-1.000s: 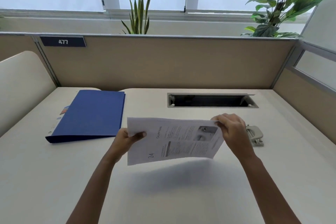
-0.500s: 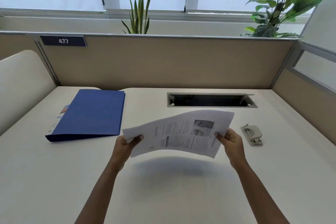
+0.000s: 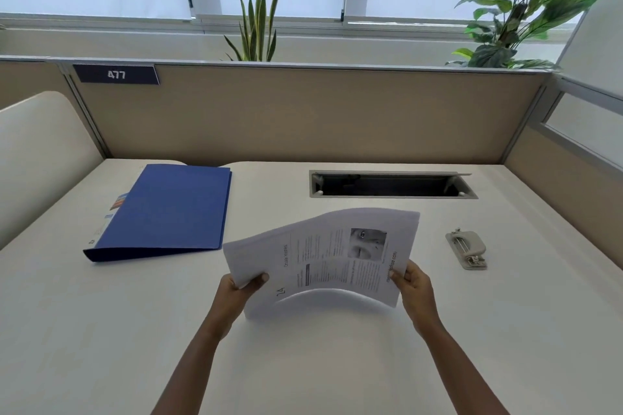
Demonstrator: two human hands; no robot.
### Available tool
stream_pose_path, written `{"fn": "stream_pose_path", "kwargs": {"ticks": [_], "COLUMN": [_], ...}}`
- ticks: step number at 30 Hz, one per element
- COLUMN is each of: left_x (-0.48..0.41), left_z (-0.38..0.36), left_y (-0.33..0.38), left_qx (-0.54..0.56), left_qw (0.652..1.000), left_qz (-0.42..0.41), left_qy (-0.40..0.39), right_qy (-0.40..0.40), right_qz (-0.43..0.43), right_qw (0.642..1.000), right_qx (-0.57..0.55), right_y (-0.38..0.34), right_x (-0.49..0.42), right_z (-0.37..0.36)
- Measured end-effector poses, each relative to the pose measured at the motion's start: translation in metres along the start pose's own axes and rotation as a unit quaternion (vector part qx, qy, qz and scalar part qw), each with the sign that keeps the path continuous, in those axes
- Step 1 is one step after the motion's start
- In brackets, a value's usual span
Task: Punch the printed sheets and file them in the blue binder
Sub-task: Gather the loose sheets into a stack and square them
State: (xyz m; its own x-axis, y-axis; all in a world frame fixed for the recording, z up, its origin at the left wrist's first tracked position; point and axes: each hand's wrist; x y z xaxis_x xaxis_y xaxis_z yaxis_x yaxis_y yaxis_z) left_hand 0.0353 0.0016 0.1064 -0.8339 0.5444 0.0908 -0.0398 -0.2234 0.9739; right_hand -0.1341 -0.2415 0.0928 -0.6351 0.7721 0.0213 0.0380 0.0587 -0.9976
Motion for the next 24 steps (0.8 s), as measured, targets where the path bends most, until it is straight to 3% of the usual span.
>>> {"fn": "stream_pose_path", "kwargs": {"ticks": [4, 12, 24], "left_x": [0.003, 0.002, -0.001], "left_z": [-0.001, 0.002, 0.005], "left_y": [-0.003, -0.004, -0.004], "left_qx": [0.000, -0.011, 0.041], "left_qw": [1.000, 0.998, 0.988], "left_qz": [0.011, 0.032, 0.146], "left_qy": [-0.026, -0.044, -0.041], "right_qy": [-0.023, 0.028, 0.013], "right_qz": [-0.057, -0.081, -0.127], "right_qw": [0.996, 0.992, 0.980], "right_qx": [0.056, 0.094, 0.154], "right_y": [0.012, 0.018, -0.004], "right_x": [0.003, 0.002, -0.013], "right_z": [0.003, 0.004, 0.008]}}
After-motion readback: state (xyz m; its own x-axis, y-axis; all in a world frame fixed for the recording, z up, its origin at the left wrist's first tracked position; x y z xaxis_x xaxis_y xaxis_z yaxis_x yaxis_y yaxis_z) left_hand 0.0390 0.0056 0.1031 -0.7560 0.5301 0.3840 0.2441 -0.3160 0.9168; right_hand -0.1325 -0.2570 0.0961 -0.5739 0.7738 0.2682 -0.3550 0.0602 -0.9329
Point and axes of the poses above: each hand's wrist, its own x-axis away from the middle knuckle, its own z-axis out of the back of the hand, y = z × x, and after that the axes turned 14 degrees about -x, right-handed
